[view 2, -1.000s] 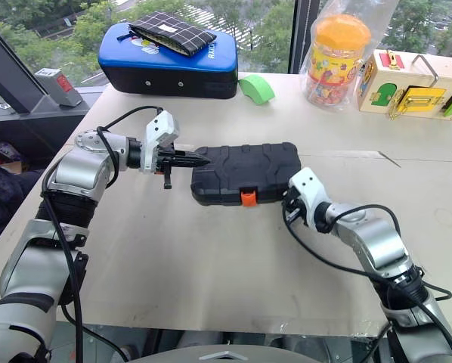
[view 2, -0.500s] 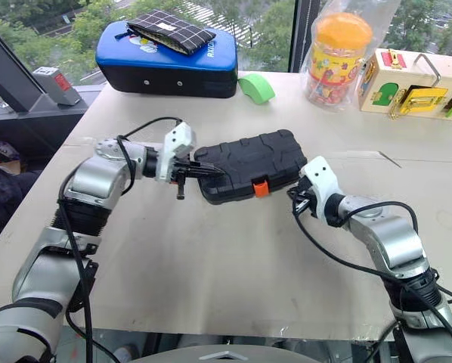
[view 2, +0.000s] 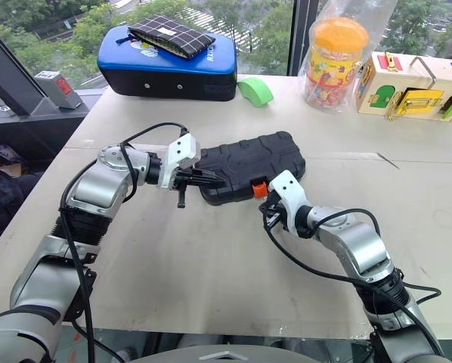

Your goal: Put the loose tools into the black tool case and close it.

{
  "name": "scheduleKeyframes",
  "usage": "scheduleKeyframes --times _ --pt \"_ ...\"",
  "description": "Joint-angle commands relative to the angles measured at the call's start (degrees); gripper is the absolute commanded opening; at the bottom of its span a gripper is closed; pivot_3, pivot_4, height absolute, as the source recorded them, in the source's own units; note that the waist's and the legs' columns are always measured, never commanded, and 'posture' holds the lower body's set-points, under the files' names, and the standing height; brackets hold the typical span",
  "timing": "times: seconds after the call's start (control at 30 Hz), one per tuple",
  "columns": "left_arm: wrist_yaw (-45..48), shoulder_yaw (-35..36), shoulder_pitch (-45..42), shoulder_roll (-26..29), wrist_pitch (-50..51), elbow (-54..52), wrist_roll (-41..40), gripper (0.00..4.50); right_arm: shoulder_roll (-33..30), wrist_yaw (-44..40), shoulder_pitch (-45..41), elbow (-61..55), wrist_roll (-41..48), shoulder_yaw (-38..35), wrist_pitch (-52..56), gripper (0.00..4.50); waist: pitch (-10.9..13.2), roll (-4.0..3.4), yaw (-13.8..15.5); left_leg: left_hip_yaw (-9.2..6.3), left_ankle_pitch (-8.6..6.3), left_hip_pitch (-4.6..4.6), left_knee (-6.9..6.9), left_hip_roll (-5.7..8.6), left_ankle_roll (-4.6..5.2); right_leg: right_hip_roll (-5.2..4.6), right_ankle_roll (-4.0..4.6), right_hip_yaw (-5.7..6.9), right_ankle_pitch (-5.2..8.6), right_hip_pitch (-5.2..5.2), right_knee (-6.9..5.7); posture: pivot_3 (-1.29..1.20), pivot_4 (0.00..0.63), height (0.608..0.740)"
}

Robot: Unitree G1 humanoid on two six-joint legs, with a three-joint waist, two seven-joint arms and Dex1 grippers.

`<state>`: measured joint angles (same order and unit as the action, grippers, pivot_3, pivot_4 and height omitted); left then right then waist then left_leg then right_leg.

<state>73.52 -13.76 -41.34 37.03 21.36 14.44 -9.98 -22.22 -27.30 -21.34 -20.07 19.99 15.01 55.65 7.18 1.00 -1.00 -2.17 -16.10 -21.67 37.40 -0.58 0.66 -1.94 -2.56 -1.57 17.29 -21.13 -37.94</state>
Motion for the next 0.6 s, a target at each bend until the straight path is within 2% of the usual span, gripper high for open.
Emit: scheduleKeyframes --times 0.03,0.6 --pt "0.4 -2.2 2.6 0.6 0.2 1.9 2.2 0.06 0.4 -0.1 -1.7 -0.1 -0.6 -0.6 -1.5 0.00 0.0 -0.01 0.0 0.00 0.00 0.00 0.00 0.00 0.00 0.00 0.00 0.00 0.00 0.00 0.00 0.00 0.150 0.740" --pt "-1.0 -1.4 4.0 0.0 -2.2 3.7 2.5 0.06 5.1 1.1 -4.6 7.8 -4.1 -0.6 -6.2 0.00 -0.1 -0.03 -0.1 0.02 0.00 0.03 0.00 -0.01 0.00 0.00 0.00 -0.03 0.00 0.00 -0.01 0.00 0.150 0.740"
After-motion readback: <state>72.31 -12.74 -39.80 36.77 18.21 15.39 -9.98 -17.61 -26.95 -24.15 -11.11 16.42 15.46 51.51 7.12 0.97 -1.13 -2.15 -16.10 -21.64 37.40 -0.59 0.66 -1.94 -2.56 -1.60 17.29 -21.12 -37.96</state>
